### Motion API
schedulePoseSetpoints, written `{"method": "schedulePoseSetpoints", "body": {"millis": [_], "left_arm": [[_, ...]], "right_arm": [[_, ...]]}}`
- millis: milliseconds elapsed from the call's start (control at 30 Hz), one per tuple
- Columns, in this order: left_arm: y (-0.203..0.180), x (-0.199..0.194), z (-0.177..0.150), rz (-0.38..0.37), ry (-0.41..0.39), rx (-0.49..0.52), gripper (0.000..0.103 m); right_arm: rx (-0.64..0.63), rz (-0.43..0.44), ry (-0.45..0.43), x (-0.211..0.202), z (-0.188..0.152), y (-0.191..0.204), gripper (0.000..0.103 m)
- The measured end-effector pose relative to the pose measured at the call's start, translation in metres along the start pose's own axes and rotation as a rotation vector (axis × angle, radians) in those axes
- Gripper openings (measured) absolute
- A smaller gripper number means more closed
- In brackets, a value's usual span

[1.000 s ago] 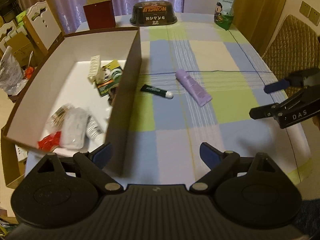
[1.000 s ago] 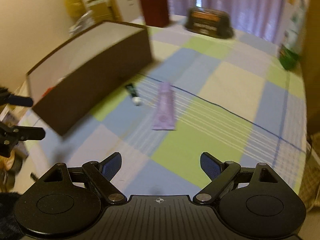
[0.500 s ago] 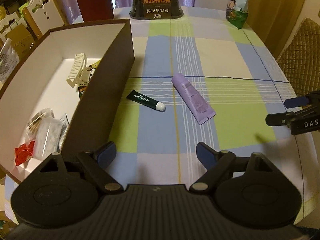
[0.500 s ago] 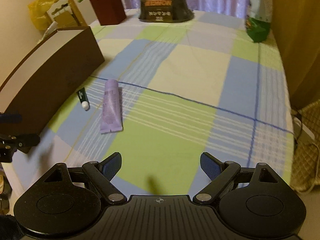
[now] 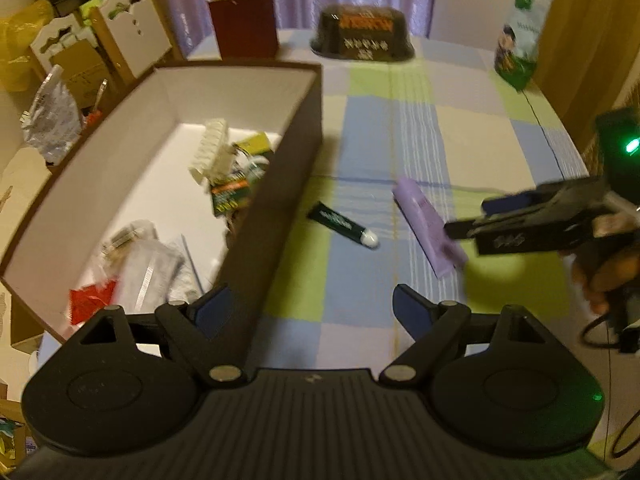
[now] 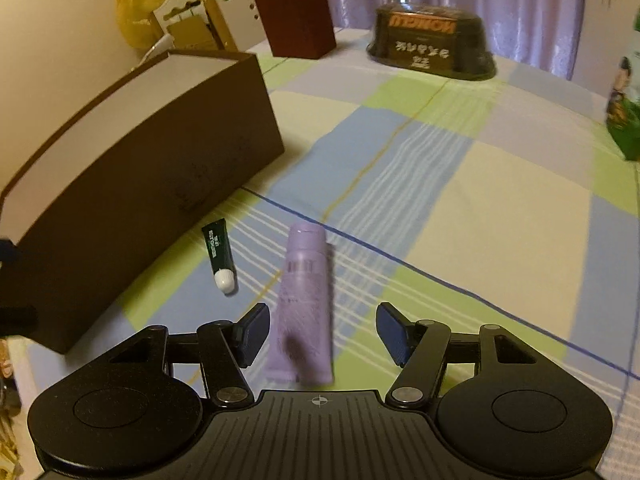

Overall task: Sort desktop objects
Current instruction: 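Grasp the purple tube with the right tool while the left tool grasps the green lip balm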

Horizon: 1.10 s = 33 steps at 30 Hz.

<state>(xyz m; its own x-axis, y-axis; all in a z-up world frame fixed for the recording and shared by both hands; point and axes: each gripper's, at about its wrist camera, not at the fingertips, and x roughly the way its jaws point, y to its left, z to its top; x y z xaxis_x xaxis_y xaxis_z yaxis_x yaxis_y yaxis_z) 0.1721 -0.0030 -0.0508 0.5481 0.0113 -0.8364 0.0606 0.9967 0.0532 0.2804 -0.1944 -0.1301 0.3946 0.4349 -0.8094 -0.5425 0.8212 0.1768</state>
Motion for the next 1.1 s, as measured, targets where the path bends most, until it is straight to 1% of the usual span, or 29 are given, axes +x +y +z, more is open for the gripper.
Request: {"method": "schedulePoseSetpoints", "body": {"millis": [100,133,167,200,233,300,400,600,700,800,867,1000,1100], "left_arm": [[0.008,0.001,0.007,0.013,-0.011,-0.015,0.085],[0.01,0.002,0.009,0.016,-0.011,-0.017,0.085],[0.011,0.003,0.01,0.018,-0.011,-0.019,0.085],[0.012,0.004,0.012,0.018,-0.011,-0.021,0.085],[0.012,0.006,0.013,0.015,-0.009,-0.022,0.085],[0.01,0.007,0.015,0.006,-0.009,-0.018,0.085],[0.0,0.012,0.017,-0.02,-0.008,-0.001,0.085],[-0.027,0.027,0.026,-0.084,0.001,0.033,0.083],[-0.045,0.04,0.032,-0.096,-0.009,0.059,0.082],[-0.054,0.063,0.036,-0.076,0.002,0.054,0.081],[-0.056,0.083,0.038,-0.051,0.027,0.037,0.071],[-0.054,0.121,0.04,-0.018,0.091,-0.007,0.069],[-0.053,0.138,0.042,0.009,0.102,-0.023,0.069]], "right_arm": [[-0.03,-0.009,-0.003,0.015,0.003,0.007,0.063],[-0.037,-0.009,-0.005,0.02,0.004,0.008,0.058],[-0.046,-0.01,-0.001,0.025,0.004,0.009,0.04],[-0.055,-0.012,0.004,0.03,0.003,0.009,0.034],[-0.06,-0.015,0.003,0.032,0.002,0.009,0.033],[-0.067,-0.024,-0.003,0.032,-0.001,0.007,0.032],[-0.056,-0.047,0.011,0.024,-0.009,-0.001,0.032],[0.056,-0.086,0.054,-0.012,-0.037,-0.037,0.032],[0.122,-0.098,0.057,-0.03,-0.056,-0.052,0.032],[0.176,-0.109,0.057,-0.043,-0.069,-0.061,0.032],[0.201,-0.109,0.055,-0.048,-0.074,-0.065,0.032],[0.218,-0.112,0.052,-0.053,-0.08,-0.069,0.032],[0.225,-0.109,0.049,-0.058,-0.083,-0.073,0.032]]}}
